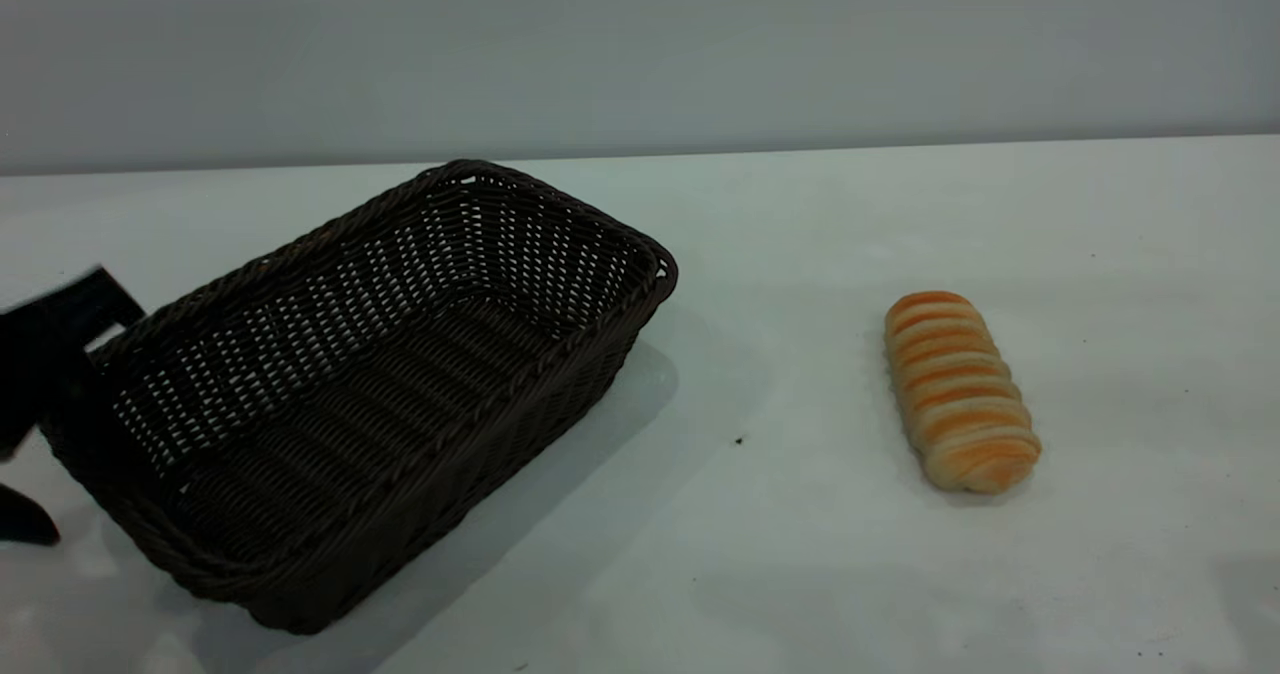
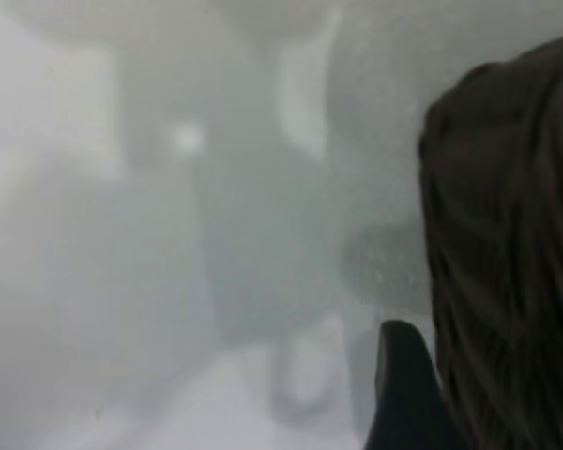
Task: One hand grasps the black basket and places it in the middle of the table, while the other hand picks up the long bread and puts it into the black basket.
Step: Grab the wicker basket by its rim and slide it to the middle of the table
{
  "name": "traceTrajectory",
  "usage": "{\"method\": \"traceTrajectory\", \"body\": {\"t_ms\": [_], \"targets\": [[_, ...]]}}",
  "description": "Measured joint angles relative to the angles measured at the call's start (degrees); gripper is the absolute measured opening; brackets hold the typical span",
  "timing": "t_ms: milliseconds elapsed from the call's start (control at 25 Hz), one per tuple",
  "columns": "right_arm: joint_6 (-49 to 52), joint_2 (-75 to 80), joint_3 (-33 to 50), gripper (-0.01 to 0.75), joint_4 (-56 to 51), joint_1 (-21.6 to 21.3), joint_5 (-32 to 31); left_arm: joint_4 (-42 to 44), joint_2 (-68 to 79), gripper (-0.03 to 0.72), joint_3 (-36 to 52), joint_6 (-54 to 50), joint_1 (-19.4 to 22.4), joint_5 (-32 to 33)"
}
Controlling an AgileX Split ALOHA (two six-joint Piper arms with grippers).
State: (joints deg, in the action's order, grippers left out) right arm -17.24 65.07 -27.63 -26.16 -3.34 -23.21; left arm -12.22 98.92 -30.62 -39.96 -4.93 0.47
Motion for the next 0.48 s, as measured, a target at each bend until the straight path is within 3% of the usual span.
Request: {"method": "traceTrajectory", "body": {"t_ms": [320, 400, 480], "targets": [[-0.45, 0.0, 0.0, 0.37, -0.6, 0.0, 0.01, -0.05, 7.58, 0.479, -0.35, 0.0, 0.0, -7.04], [-0.52, 0.0, 0.0, 0.37, -0.6, 0.0, 0.06, -0.05, 8.84, 0.431, -0.6, 0.0, -0.01, -7.8], [-0.63, 0.0, 0.0, 0.37, -0.6, 0.0, 0.06, 0.04, 9.28, 0.314, -0.67, 0.0, -0.07, -8.19]]}}
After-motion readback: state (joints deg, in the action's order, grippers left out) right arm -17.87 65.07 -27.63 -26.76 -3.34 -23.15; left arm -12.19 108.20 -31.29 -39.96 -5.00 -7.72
